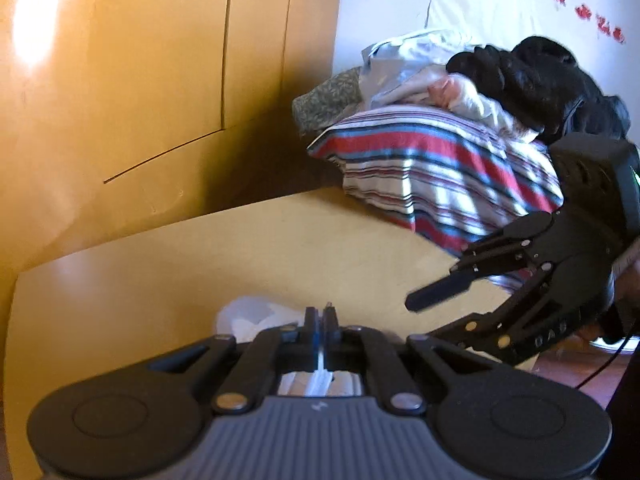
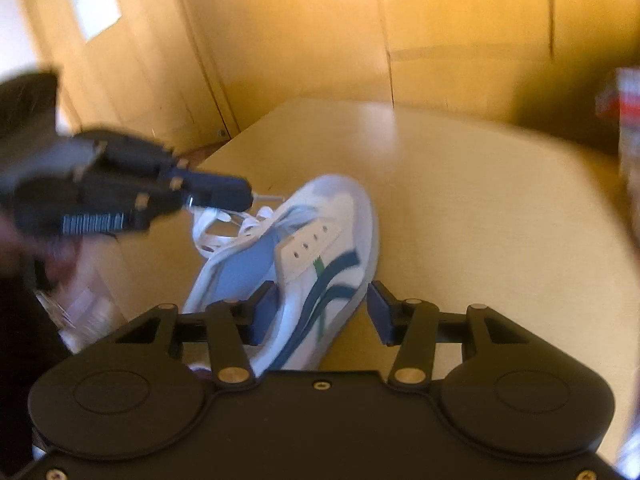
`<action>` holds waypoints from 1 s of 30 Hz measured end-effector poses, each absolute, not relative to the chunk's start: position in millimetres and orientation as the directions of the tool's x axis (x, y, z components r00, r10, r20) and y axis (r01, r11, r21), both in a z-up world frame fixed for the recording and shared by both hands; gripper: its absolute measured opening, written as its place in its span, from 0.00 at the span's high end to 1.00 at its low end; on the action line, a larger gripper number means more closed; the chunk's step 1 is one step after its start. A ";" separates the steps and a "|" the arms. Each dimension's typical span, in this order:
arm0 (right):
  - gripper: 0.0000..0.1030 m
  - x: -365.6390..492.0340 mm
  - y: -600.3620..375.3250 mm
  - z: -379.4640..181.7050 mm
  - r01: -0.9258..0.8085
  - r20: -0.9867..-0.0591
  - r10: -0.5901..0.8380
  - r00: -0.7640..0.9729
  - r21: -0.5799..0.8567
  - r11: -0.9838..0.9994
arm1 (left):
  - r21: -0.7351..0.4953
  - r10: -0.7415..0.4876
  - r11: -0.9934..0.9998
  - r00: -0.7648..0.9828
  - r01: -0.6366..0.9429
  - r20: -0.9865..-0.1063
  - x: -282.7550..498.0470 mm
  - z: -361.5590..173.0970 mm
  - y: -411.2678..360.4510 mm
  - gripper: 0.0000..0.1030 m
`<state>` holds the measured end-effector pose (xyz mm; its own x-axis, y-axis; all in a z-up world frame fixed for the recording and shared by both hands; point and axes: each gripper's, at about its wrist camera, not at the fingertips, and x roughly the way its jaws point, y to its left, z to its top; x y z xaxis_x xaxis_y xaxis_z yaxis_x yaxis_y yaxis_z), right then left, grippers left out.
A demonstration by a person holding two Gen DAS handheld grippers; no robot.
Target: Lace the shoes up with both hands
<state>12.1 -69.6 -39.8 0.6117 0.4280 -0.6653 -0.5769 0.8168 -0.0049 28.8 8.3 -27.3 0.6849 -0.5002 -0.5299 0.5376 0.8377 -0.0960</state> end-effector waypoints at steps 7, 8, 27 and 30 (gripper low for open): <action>0.55 16.8 -67.4 -36.1 -0.519 -0.610 0.380 0.695 -0.061 0.852 | -0.084 -0.578 0.776 0.651 0.625 -0.492 21.4 -21.5 -12.0 0.98; 0.55 18.0 -69.0 -36.6 -0.515 -0.609 0.381 0.696 -0.052 0.856 | -0.081 -0.578 0.774 0.648 0.628 -0.496 21.6 -22.2 -13.5 0.98; 0.54 16.2 -71.6 -48.9 -0.613 -0.643 0.352 0.680 -0.235 0.754 | -0.025 -0.553 0.744 0.594 0.668 -0.585 24.1 -36.1 -24.4 0.98; 0.61 8.3 -63.2 -50.0 -0.663 -0.625 0.361 0.692 -0.354 0.660 | 0.001 -0.554 0.725 0.584 0.688 -0.593 20.9 -34.7 -25.3 0.98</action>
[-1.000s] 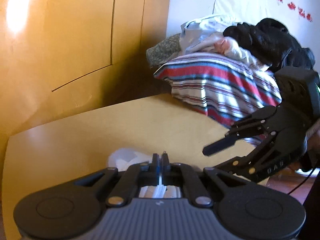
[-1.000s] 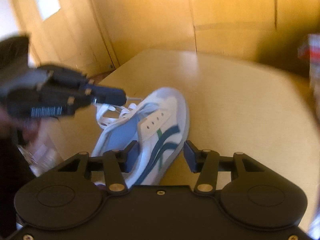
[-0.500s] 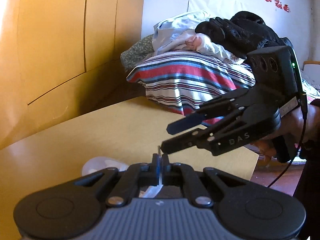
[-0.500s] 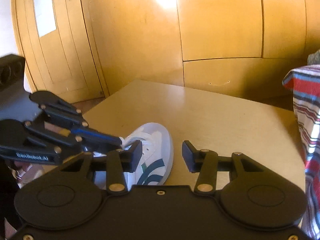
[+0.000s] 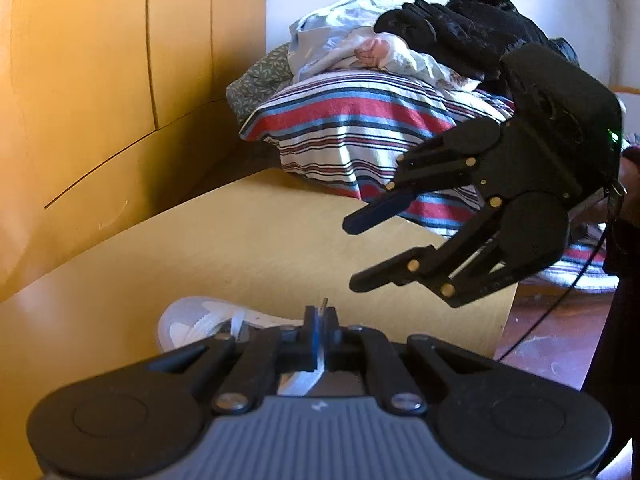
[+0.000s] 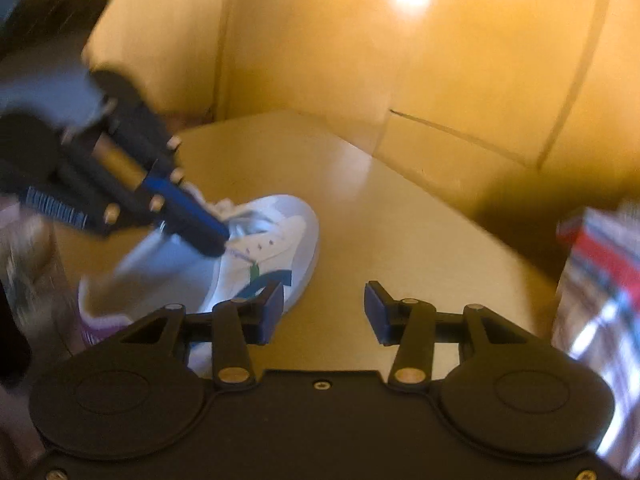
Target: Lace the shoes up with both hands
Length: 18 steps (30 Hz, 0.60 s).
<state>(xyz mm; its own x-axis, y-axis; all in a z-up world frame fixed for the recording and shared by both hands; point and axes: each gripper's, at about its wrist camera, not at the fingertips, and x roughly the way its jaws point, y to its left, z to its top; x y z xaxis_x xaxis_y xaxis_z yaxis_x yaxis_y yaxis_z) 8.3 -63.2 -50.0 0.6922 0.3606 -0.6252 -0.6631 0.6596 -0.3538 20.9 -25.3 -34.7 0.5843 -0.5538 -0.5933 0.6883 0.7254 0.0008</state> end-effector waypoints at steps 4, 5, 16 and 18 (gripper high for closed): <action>0.71 -1.4 -44.0 -56.4 -0.725 -0.648 0.349 0.677 -0.508 0.464 | 0.036 -0.555 0.703 0.579 0.711 -0.598 16.2 -34.3 -30.5 0.98; 0.72 1.3 -41.3 -58.0 -0.735 -0.654 0.351 0.670 -0.516 0.440 | 0.040 -0.559 0.695 0.574 0.718 -0.599 15.1 -34.0 -31.6 0.98; 0.88 -3.9 -21.8 -67.5 -0.766 -0.685 0.345 0.642 -0.584 0.268 | 0.035 -0.586 0.669 0.555 0.742 -0.590 11.5 -30.9 -33.9 0.98; 0.88 -7.6 -21.1 -66.2 -0.766 -0.686 0.342 0.642 -0.587 0.261 | 0.034 -0.589 0.666 0.554 0.745 -0.589 11.1 -30.5 -35.0 0.98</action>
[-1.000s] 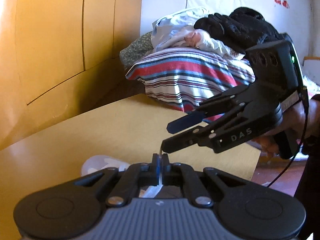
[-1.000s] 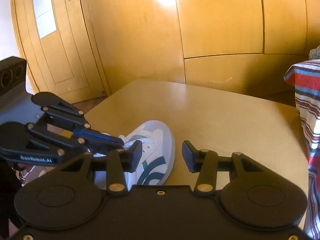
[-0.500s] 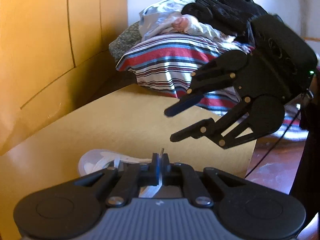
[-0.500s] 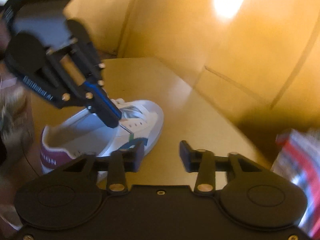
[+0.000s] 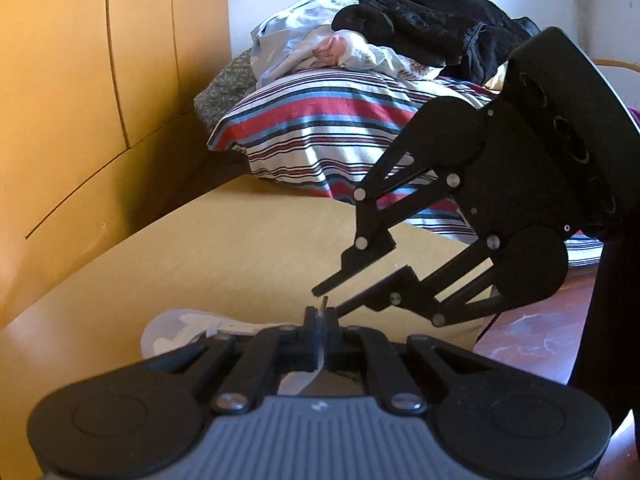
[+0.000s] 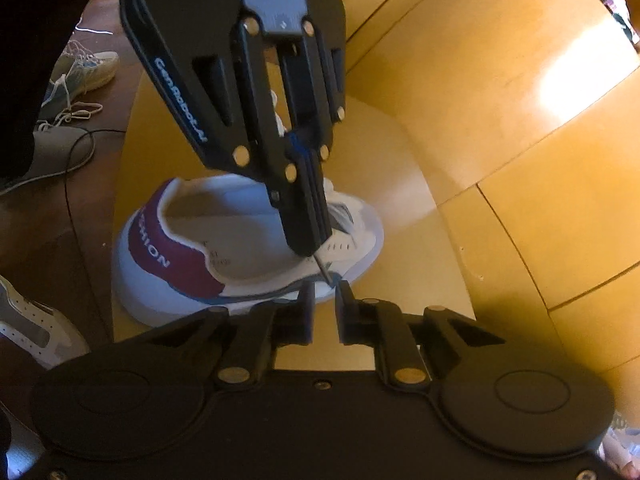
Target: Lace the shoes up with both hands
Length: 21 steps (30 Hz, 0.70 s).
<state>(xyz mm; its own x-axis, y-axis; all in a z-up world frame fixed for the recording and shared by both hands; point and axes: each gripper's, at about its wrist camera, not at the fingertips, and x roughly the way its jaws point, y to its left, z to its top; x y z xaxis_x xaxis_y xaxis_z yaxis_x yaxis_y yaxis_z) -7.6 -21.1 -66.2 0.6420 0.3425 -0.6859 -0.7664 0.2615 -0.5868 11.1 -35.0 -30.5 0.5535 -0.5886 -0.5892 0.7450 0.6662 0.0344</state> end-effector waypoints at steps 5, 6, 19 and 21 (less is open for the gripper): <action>0.90 -15.5 -18.4 -62.4 -0.764 -0.688 0.332 0.645 -0.594 0.252 | 0.037 -0.594 0.655 0.544 0.755 -0.593 9.6 -30.6 -38.0 0.98; 0.95 -15.8 -17.9 -60.2 -0.764 -0.688 0.333 0.645 -0.592 0.255 | 0.037 -0.594 0.653 0.542 0.756 -0.594 9.5 -30.8 -38.3 0.98; 0.97 -16.7 -6.1 -66.0 -0.746 -0.720 0.203 0.664 -0.623 0.234 | 0.181 -0.535 0.613 0.573 0.769 -0.621 0.1 -29.8 -58.1 0.92; 0.97 -25.5 -4.4 -63.8 -0.738 -0.716 0.183 0.674 -0.642 0.206 | 0.206 -0.521 0.600 0.572 0.773 -0.634 -1.6 -27.5 -63.8 0.92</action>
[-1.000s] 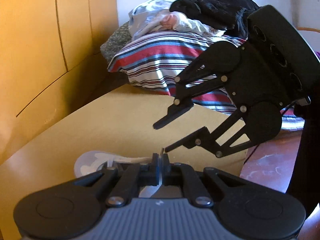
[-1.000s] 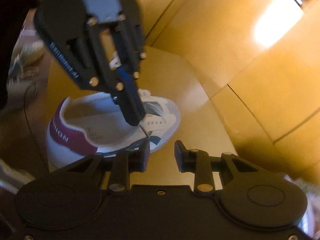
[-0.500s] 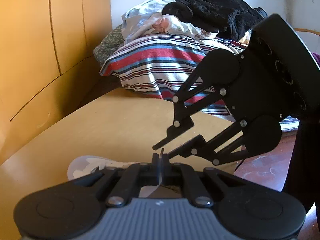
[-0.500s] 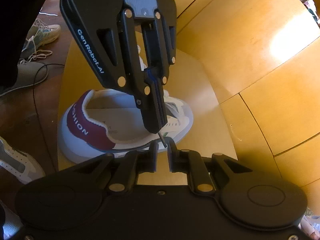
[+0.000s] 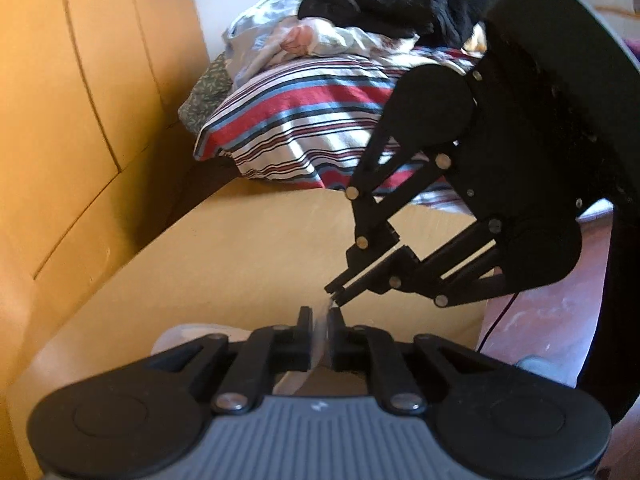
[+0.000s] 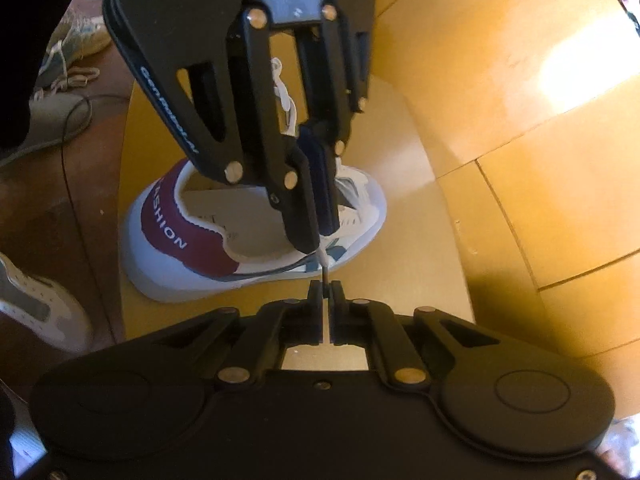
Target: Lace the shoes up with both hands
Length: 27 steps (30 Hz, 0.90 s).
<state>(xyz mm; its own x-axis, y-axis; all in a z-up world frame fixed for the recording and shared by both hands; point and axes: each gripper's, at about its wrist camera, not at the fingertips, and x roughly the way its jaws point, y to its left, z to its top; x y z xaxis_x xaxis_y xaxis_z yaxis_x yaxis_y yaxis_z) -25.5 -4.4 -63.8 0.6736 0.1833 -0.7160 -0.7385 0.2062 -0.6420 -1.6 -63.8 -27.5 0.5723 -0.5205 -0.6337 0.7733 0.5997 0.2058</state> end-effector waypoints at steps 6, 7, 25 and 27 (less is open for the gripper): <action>0.97 -39.7 5.8 -61.9 -0.723 -0.709 0.142 0.691 -0.678 0.132 | 0.383 -0.447 0.506 0.615 0.773 -0.650 -18.9 -19.0 -87.7 0.89; 0.97 -42.0 7.6 -61.9 -0.721 -0.708 0.134 0.693 -0.682 0.124 | 0.442 -0.419 0.471 0.635 0.763 -0.649 -24.8 -20.5 -92.8 0.89; 0.97 -61.7 9.3 -48.1 -0.694 -0.680 0.136 0.720 -0.710 0.124 | 0.629 -0.332 0.331 0.711 0.704 -0.620 -54.4 -27.3 -111.1 0.95; 0.97 -61.3 8.0 -47.8 -0.694 -0.681 0.134 0.720 -0.709 0.127 | 0.633 -0.333 0.327 0.712 0.702 -0.618 -54.7 -27.8 -111.5 0.95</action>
<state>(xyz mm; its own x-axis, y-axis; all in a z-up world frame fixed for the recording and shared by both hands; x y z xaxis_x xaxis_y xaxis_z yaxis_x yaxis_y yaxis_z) -61.3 8.0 -47.8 0.7201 0.1340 -0.6808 -0.6938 0.1272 -0.7088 -54.7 -111.5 -27.8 0.7125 -0.3328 -0.6178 0.7017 0.3275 0.6328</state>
